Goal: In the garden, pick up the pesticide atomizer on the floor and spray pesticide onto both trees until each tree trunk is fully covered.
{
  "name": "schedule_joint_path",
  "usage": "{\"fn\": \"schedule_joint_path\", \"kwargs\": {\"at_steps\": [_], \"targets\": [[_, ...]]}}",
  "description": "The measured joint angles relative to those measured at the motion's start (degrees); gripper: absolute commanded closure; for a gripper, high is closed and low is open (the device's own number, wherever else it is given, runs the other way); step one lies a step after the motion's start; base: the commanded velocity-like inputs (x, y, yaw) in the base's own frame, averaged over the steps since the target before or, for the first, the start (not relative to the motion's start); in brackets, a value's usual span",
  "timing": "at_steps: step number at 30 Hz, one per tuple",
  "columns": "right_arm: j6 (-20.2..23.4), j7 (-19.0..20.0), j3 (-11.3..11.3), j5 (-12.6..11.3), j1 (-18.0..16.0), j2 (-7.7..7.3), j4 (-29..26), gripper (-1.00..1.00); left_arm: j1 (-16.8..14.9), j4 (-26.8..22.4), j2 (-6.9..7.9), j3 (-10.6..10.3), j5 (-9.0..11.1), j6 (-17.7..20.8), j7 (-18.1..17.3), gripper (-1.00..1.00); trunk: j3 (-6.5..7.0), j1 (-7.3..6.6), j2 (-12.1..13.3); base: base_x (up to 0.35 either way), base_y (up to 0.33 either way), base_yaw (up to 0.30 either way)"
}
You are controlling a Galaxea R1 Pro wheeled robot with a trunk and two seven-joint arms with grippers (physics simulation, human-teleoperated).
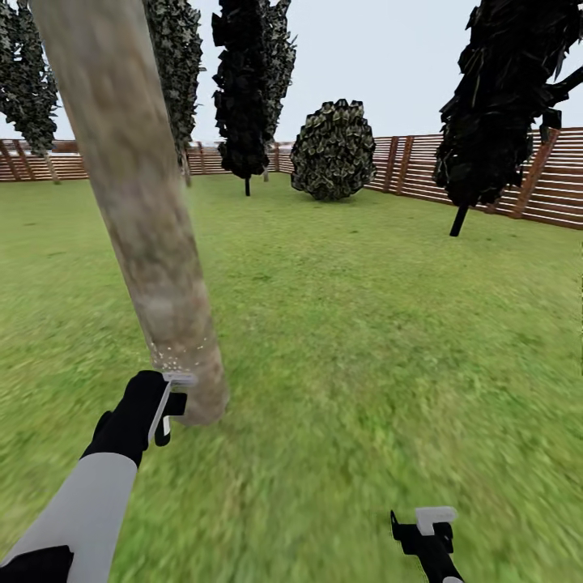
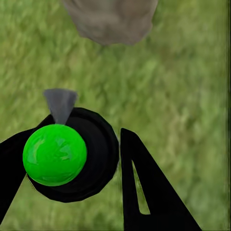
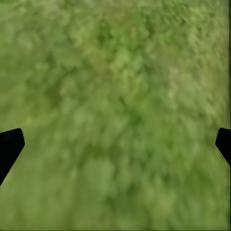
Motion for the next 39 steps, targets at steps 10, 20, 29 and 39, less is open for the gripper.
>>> {"fn": "schedule_joint_path", "kwargs": {"at_steps": [10,20,29,39], "targets": [[0.0,0.0,0.0,0.02,0.0,0.0,-0.01,-1.0,-0.01,0.0,0.13,0.0,-0.19,0.0,0.0,1.0,0.0,0.0,0.0,0.0,-0.275,0.0],[0.0,0.01,0.02,0.0,-0.02,0.09,0.05,-1.0,0.18,-0.03,3.84,0.5,-0.81,0.03,0.12,1.0,0.0,0.0,0.0,0.001,-0.276,0.165],[0.0,0.0,-0.01,-0.01,0.0,0.09,0.0,-1.0,0.2,0.98,3.28,2.53,0.67,-0.31,0.15,1.0,0.0,-0.02,0.0,0.13,-0.263,0.165],[0.0,0.08,0.0,-0.02,0.0,0.09,0.02,-1.0,0.57,3.73,3.46,2.94,-0.63,-0.79,0.29,1.0,0.0,-0.02,0.0,0.187,-0.236,0.001]]}}
